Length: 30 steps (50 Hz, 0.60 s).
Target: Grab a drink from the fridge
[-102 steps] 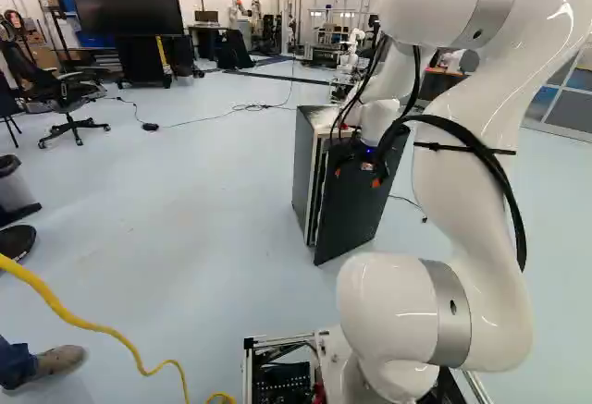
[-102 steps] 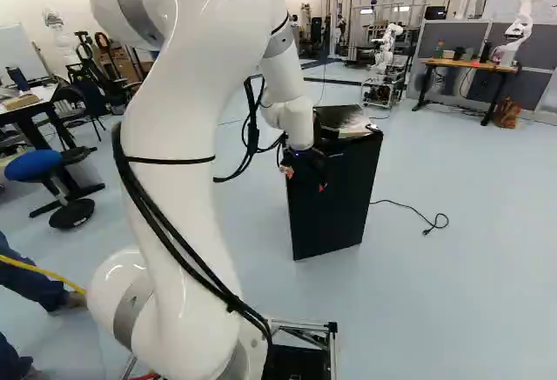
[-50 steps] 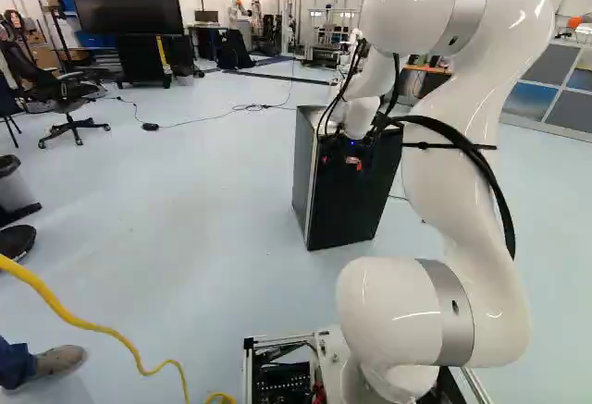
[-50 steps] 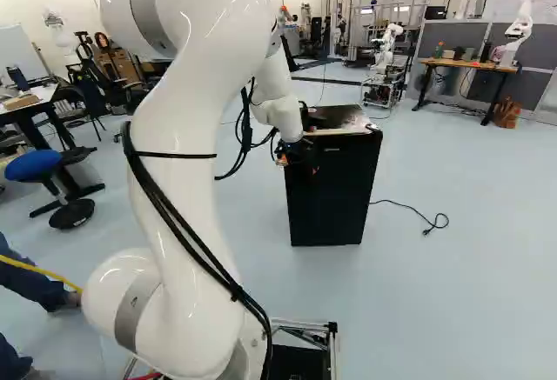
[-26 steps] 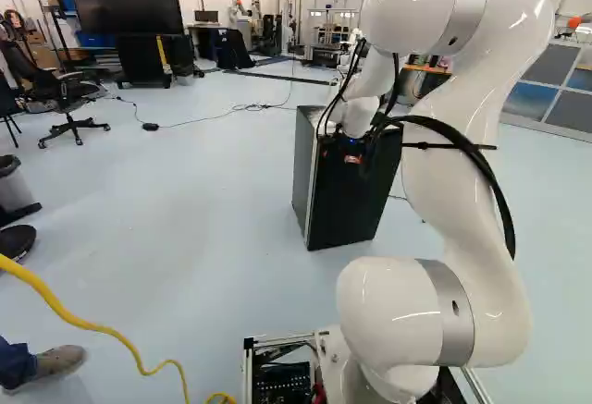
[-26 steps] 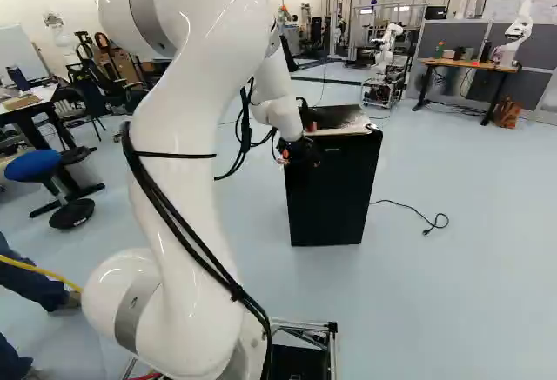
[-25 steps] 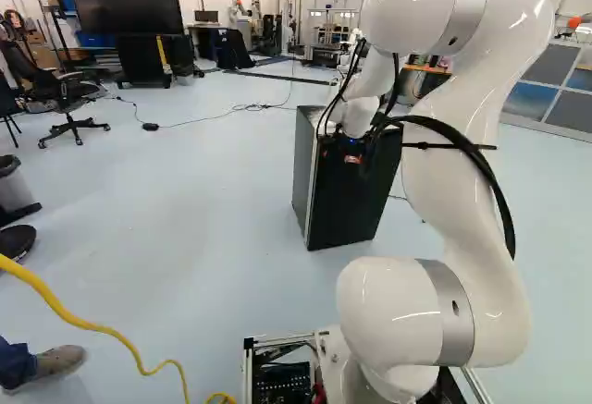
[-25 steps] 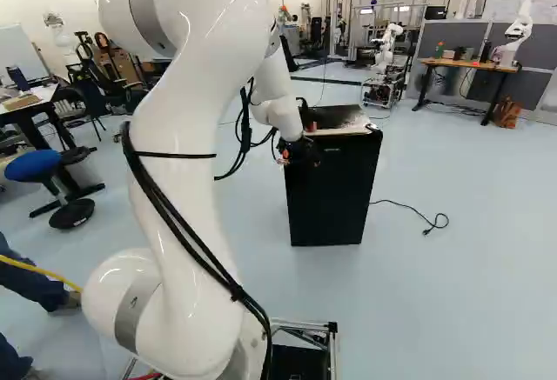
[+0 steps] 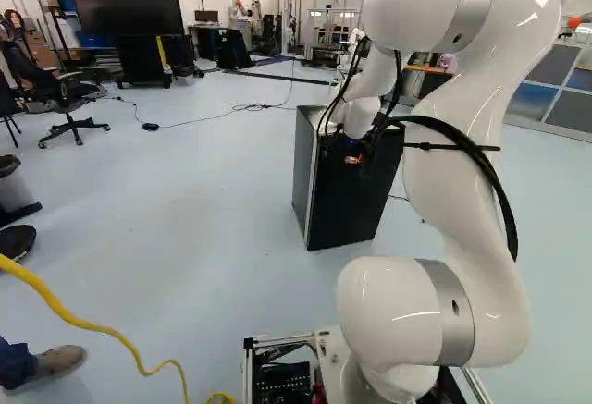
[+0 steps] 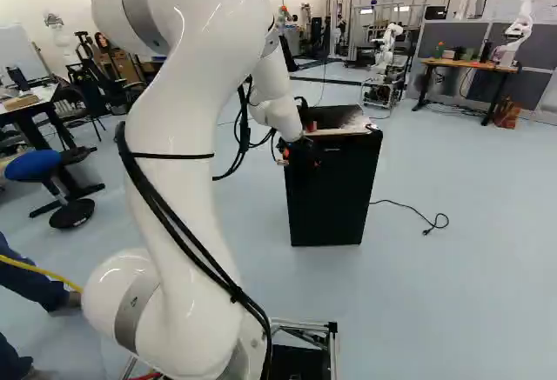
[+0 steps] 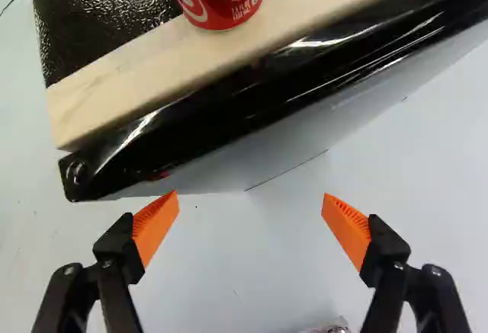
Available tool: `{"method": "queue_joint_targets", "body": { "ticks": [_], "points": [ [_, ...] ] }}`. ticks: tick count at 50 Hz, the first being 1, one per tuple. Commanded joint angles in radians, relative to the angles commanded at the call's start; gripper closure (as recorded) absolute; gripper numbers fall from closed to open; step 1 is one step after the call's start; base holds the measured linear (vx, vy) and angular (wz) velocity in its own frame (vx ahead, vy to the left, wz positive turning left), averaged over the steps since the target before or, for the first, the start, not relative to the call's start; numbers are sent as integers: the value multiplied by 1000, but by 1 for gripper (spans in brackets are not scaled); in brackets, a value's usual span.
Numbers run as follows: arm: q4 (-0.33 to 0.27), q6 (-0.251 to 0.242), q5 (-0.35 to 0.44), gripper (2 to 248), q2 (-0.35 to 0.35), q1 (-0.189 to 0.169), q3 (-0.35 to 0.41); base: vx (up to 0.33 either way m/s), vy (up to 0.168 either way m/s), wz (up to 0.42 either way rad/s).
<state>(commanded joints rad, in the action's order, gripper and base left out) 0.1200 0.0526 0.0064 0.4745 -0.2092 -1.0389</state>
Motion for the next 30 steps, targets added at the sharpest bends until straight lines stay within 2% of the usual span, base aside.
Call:
{"method": "queue_joint_targets", "body": {
  "ticks": [14, 30],
  "points": [
    [0, 0, 64, 3, -53, -7, 71, 0, 0, 0],
    [0, 0, 212, 3, -119, -2, 156, 0, 0, 0]
  ]
}}
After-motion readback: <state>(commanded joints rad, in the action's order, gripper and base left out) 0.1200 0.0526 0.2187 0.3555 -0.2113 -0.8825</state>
